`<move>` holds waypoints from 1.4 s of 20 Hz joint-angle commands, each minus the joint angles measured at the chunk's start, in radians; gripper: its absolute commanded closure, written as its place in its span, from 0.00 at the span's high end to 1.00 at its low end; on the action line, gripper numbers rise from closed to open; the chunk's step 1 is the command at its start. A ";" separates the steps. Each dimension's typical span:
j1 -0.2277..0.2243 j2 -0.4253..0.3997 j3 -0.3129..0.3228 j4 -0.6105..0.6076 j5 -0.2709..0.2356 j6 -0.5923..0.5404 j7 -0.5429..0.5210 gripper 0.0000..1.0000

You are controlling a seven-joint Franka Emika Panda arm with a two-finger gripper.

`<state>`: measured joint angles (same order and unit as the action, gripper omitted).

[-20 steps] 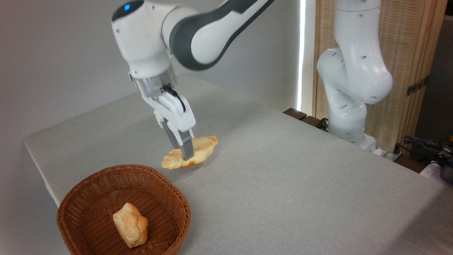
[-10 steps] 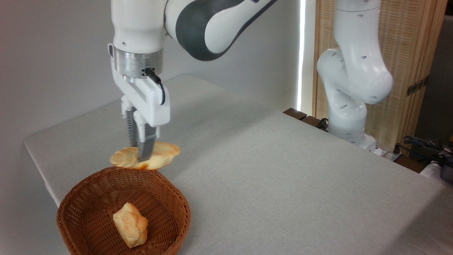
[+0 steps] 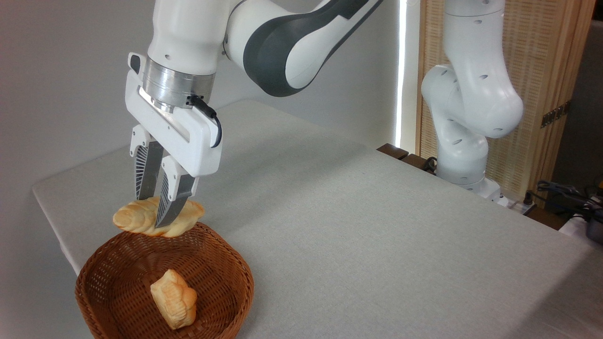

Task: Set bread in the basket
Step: 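Lower the croissant into the basket, open the gripper, and raise it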

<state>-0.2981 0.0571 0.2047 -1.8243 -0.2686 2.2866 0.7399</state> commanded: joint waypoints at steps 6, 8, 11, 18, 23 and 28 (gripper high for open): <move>-0.001 0.010 0.024 0.013 -0.020 0.039 -0.017 1.00; -0.001 0.009 0.024 0.013 -0.020 0.037 -0.017 1.00; -0.001 0.009 0.024 0.013 -0.018 0.037 -0.017 1.00; -0.004 -0.007 0.018 0.023 0.067 -0.163 -0.063 1.00; -0.009 -0.013 0.010 0.043 0.160 -0.376 -0.062 1.00; -0.015 -0.019 0.010 0.043 0.201 -0.506 -0.054 1.00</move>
<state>-0.3060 0.0473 0.2140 -1.7916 -0.1027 1.8374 0.6957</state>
